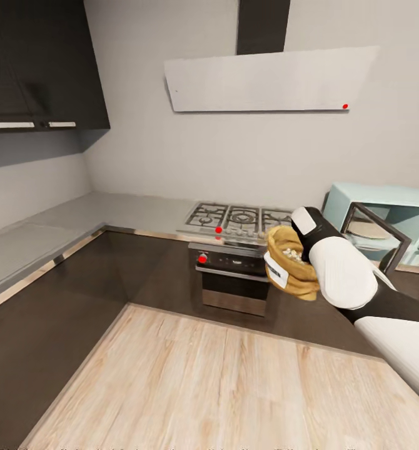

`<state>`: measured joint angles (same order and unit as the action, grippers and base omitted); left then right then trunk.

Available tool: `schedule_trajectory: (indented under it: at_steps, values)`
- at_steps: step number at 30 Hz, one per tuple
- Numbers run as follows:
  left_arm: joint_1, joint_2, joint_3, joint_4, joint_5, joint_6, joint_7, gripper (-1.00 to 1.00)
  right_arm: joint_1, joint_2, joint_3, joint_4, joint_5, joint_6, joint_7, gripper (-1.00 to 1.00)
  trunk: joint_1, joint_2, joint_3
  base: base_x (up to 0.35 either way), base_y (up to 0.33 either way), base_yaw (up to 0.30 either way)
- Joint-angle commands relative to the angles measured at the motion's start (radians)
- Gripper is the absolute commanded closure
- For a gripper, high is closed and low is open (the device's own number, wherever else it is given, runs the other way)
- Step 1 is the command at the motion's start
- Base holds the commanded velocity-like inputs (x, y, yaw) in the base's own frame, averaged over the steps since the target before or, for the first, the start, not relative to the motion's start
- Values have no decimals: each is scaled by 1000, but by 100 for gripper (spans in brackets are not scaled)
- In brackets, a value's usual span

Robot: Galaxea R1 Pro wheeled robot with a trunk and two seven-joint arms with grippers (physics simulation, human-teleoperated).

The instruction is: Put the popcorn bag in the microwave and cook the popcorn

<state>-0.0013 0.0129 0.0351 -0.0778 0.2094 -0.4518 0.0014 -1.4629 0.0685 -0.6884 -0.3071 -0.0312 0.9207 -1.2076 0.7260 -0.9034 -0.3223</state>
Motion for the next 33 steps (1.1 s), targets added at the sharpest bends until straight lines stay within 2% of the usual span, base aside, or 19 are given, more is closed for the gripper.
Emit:
schedule_trajectory:
  at_steps: [1, 6, 18, 33]
  values:
    - [0, 0, 3, 0, -1, -2, 0, -100, 1, 1, -2, 1, -6, -11, -4, 100, 0, -1, -1, -48, -39, 0]
    - [0, -1, 3, 0, 1, -1, 0, -100, 1, -5, -3, 8, -10, -33, -10, 100, 0, -1, -1, -169, -120, 0]
    - [-1, -1, 3, 0, 1, -1, 0, -100, 1, 1, -3, 47, -13, -36, -8, 100, 0, -1, -1, -275, -158, 0]
    - [-1, -2, 2, 3, -1, -2, 0, -100, 1, 1, -3, 59, -12, -36, -9, 100, 0, -1, -1, -347, -6, 0]
